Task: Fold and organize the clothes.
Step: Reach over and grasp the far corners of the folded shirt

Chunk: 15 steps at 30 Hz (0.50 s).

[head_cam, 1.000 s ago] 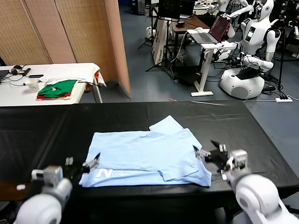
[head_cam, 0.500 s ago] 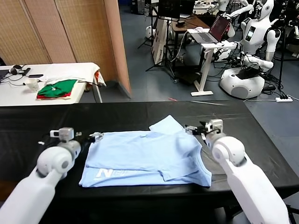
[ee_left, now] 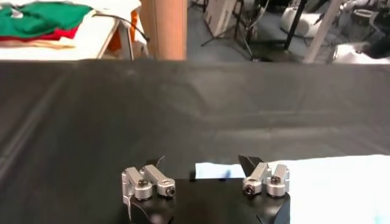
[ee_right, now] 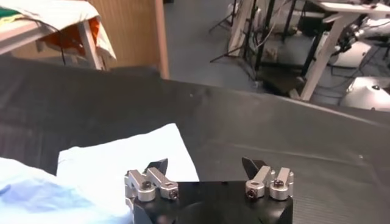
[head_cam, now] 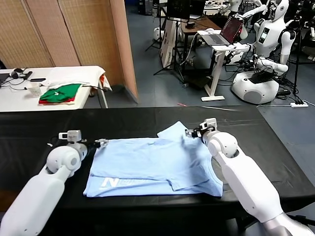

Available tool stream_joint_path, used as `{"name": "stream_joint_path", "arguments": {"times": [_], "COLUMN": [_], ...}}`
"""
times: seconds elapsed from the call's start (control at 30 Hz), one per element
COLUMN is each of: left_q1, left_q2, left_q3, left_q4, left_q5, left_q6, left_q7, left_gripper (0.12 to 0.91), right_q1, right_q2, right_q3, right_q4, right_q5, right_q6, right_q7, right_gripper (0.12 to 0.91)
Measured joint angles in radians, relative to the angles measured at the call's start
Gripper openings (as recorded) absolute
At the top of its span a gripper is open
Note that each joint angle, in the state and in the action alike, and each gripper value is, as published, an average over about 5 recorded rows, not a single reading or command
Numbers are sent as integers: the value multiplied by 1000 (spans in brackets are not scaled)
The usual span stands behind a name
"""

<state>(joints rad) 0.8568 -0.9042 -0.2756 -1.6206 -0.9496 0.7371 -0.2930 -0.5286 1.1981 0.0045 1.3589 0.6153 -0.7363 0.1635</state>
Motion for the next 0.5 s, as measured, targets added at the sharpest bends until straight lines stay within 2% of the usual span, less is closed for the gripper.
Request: {"name": "stream_joint_path", "arguments": {"times": [0.17, 0.27, 0.5], "left_q1": [5, 10, 3], "left_q2": [2, 1, -4], "left_q3": [-1, -1, -2], "left_q4": [3, 3, 16], "left_q5": [-2, 0, 7], "left_q6": [0, -2, -3], "left_q7": [-1, -1, 5], "left_gripper": [907, 903, 825], "right_q1": [-1, -3, -8], "right_q2": [13, 15, 19], "right_q3": [-1, 0, 2], "right_q4": [-14, -17, -22], "right_q5": [1, 2, 3], "right_q6": [0, 0, 1], "right_q7": [0, -1, -3], "right_gripper": [712, 670, 574]}}
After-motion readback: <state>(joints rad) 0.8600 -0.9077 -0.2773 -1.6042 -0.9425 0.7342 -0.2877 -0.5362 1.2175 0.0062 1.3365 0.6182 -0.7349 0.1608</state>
